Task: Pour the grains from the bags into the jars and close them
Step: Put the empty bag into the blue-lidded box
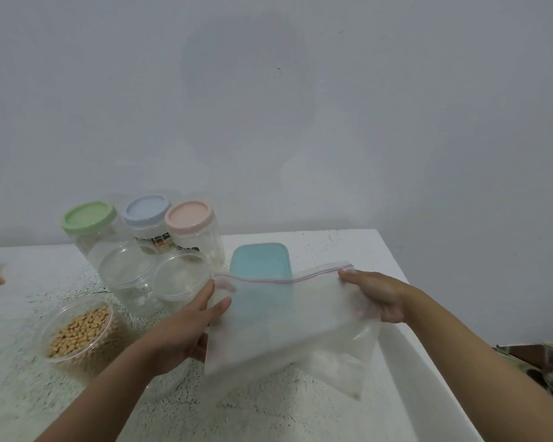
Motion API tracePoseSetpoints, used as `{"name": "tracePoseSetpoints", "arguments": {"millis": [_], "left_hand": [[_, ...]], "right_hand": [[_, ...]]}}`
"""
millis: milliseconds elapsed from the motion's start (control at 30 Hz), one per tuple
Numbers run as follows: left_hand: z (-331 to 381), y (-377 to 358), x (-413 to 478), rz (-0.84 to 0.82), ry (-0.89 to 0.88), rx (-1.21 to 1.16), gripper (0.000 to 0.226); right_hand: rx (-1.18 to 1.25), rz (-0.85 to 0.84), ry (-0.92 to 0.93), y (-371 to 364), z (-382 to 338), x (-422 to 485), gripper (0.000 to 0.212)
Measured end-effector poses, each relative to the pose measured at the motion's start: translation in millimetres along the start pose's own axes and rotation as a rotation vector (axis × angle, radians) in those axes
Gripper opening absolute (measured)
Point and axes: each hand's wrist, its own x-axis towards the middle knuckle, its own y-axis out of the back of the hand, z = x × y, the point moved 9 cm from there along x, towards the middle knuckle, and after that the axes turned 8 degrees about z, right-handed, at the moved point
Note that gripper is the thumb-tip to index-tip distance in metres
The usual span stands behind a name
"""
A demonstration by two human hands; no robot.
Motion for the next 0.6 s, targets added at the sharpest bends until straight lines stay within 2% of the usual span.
{"name": "tracePoseSetpoints", "arguments": {"millis": [100,167,233,300,433,533,600], "left_hand": [[4.8,-2.2,-11.2,-0.104,-0.023,0.042,0.037],[8.8,-0.8,-15.9,-0.139,-0.037,0.021,0.047],[13.2,-2.8,-20.0,-0.176,-0.050,-0.004,0.061],[20.2,-9.0,-26.5,-0.192,-0.067,-0.017,0.062],[26.9,-5.2,-27.8,-0.065,-0.104,-0.008,0.061],[28.5,-5.7,-27.2,-0.020,-0.165,0.039,0.043],[24.9,-6.7,-27.4,0.002,-0.174,0.088,0.043]], "right_hand": [[-0.054,-0.045,-0.037,0.2,7.2,-5.9,0.036],[-0.082,-0.067,-0.042,2.3,7.8,-7.8,0.035],[-0.068,-0.071,-0.004,4.4,2.0,-10.3,0.028],[0.018,-0.044,0.066,7.9,-7.7,-10.2,0.026],[0.114,0.017,0.184,7.8,-24.1,-17.1,0.023],[0.147,-0.124,0.215,-4.6,-25.9,-24.2,0.021],[0.132,-0.213,0.187,-8.9,-18.3,-25.1,0.027]]}}
